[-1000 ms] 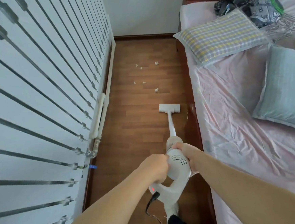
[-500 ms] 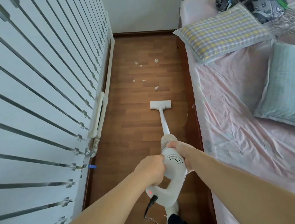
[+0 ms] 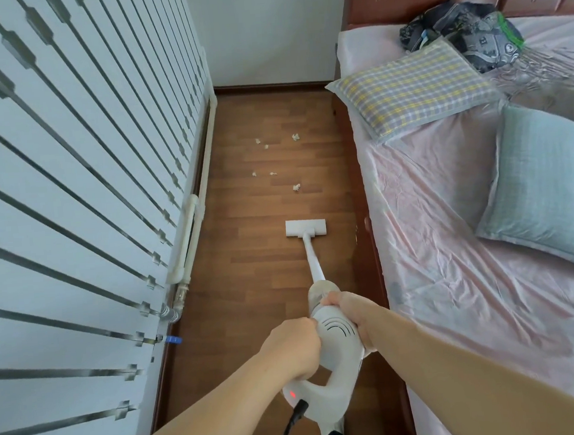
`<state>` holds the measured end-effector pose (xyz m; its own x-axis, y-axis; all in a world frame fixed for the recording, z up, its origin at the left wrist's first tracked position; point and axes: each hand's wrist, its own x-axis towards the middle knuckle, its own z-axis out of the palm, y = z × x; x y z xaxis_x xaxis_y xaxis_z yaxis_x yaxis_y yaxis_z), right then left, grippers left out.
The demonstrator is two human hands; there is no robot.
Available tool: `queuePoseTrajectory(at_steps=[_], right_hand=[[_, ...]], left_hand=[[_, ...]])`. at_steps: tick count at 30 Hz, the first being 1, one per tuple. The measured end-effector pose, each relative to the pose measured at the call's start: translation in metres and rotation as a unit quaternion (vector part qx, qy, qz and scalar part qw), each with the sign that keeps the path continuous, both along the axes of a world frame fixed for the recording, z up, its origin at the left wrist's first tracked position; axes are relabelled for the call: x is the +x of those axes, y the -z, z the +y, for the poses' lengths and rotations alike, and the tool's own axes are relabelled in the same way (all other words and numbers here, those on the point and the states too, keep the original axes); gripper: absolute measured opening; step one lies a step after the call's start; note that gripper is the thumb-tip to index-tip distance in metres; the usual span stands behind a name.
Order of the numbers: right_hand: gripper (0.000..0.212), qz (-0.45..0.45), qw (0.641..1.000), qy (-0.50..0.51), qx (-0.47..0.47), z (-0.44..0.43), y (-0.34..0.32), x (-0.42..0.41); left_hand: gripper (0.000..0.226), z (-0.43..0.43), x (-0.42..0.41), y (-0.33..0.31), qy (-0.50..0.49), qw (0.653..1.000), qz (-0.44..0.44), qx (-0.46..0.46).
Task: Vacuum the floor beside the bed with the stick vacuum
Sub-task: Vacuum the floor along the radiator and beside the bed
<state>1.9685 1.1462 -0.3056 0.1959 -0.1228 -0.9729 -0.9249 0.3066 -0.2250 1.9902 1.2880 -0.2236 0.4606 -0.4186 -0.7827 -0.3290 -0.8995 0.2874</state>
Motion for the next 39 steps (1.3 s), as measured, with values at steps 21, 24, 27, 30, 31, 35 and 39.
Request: queuePoseTrajectory(at_steps=[21, 24, 27, 30, 31, 35, 39], right_hand=[[0.037, 0.000, 1.000, -0.011, -0.012, -0.033, 0.011, 0.051], [0.036, 0.000, 1.000, -0.016, -0.012, -0.038, 0.015, 0.062], [0.037, 0.005, 1.000, -0.017, -0.007, -0.037, 0.019, 0.062], [0.041, 0.007, 1.000, -0.011, -0.006, -0.036, 0.024, 0.058], [0.041, 0.003, 1.000, -0.007, -0.008, -0.036, 0.025, 0.059], [0.039, -0.016, 1.000, 0.002, -0.020, -0.043, 0.027, 0.079], [0.041, -0.020, 0.999, 0.021, -0.022, -0.055, 0.033, 0.094]], left_hand=[[0.038, -0.032, 0.045, 0.013, -0.025, 1.000, 0.002, -0.016], [0.038, -0.035, 0.053, 0.015, -0.040, 0.999, 0.003, -0.017], [0.038, -0.033, 0.052, 0.015, -0.046, 0.999, 0.013, -0.016], [0.040, -0.031, 0.049, 0.013, -0.048, 0.998, 0.019, -0.024], [0.042, -0.032, 0.051, 0.012, -0.048, 0.998, 0.016, -0.026], [0.045, -0.040, 0.072, 0.013, -0.048, 0.999, 0.011, -0.020], [0.044, -0.054, 0.094, 0.014, -0.020, 1.000, 0.013, -0.011]])
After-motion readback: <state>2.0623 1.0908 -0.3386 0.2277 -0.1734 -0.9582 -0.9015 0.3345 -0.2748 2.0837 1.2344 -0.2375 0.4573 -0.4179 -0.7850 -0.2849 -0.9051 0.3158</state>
